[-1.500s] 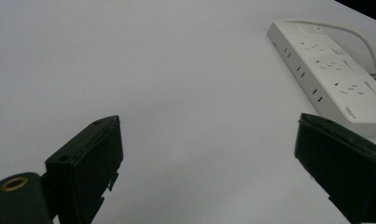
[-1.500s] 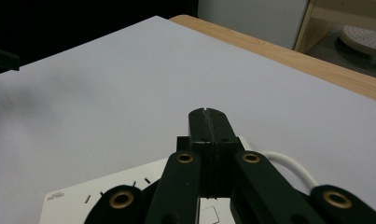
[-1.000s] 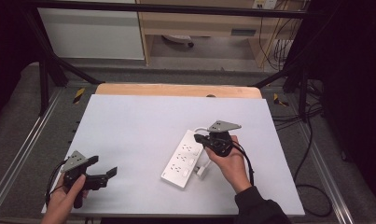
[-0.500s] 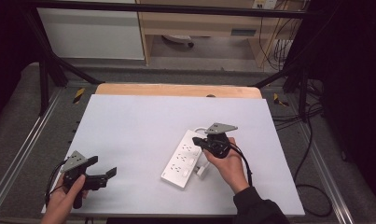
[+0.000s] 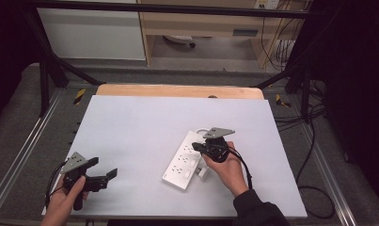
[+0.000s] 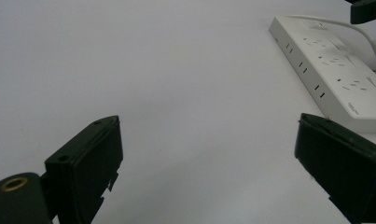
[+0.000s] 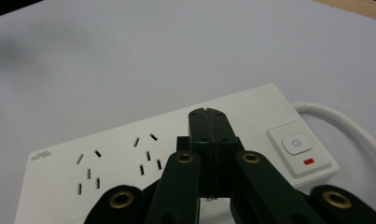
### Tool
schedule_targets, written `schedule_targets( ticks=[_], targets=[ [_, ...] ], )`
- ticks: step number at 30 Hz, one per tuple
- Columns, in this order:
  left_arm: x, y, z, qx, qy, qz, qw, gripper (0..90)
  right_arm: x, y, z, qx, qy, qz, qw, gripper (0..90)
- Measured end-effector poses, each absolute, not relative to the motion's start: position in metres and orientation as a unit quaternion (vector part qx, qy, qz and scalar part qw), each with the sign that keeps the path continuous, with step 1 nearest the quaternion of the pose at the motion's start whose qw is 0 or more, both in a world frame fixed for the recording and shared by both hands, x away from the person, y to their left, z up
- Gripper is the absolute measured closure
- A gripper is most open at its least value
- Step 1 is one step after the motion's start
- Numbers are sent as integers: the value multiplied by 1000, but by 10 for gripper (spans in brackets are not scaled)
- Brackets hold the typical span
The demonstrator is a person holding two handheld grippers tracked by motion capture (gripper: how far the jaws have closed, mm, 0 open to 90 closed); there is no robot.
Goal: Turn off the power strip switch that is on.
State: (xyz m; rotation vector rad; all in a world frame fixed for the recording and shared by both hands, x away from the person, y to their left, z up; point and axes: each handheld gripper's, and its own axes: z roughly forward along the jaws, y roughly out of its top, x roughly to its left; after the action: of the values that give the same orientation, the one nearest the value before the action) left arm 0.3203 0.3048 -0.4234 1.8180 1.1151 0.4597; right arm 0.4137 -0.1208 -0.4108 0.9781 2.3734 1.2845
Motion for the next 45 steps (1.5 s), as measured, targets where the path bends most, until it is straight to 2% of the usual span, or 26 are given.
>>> schedule_targets(
  ticks=[45],
  targets=[
    [319,303,-422,747,442,187,460,76,408,-123,-429,341,838,404,134,900]
  ],
)
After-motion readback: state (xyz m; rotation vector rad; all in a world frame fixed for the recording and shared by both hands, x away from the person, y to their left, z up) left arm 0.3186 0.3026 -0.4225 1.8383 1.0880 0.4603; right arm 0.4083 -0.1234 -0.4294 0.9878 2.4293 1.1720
